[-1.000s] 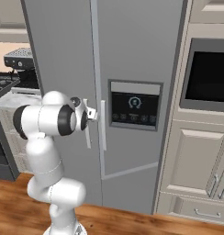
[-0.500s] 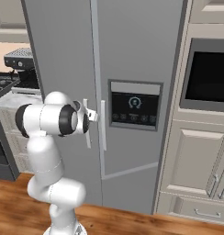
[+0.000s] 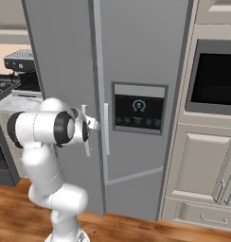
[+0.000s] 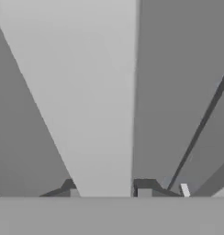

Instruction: There is a bowl on the dining counter. Grab a lemon wedge from the fridge and place it in the bowl. Then get the liquor bottle and glass cup from the cabinet and place them next to the bowl.

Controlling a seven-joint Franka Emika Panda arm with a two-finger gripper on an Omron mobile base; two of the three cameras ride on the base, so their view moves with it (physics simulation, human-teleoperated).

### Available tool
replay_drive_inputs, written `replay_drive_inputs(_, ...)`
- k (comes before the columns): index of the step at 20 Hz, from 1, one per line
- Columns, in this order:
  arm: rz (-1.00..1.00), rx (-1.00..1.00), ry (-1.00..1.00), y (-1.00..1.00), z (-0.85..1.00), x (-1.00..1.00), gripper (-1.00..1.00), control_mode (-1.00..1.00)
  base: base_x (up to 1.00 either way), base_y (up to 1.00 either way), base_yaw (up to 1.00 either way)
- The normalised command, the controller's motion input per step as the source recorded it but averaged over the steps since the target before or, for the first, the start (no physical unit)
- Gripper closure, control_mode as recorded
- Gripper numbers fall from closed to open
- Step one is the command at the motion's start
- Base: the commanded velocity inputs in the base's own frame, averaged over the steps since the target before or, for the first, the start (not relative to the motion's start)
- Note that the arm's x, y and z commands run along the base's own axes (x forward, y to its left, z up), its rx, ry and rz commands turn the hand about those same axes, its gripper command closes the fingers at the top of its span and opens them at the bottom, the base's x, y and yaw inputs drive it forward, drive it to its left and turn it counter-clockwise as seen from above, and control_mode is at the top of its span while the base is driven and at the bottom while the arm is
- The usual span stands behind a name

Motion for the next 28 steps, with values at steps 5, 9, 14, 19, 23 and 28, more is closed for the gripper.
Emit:
replay_drive_inputs(5, 0.00, 0.09, -0.11, 0.07, -0.07, -1.00, 1.00, -1.00, 0.00, 0.00, 0.00)
replay_drive_inputs(9, 0.00, 0.07, -0.03, 0.23, -0.08, -0.91, 1.00, -1.00, 0.00, 0.00, 0.00)
replay_drive_inputs(14, 0.00, -0.01, 0.02, 0.42, -0.15, -0.37, -1.00, -1.00, 0.00, 0.00, 0.00)
replay_drive_inputs(19, -0.01, 0.09, -0.04, 0.00, -0.03, -0.49, -1.00, -1.00, 0.00, 0.00, 0.00)
replay_drive_inputs(23, -0.02, 0.27, -0.12, -0.52, 0.06, -0.84, -1.00, -1.00, 0.00, 0.00, 0.00)
replay_drive_inputs(28, 0.00, 0.39, -0.03, -0.96, 0.30, -0.64, -1.00, -1.00, 0.00, 0.00, 0.00)
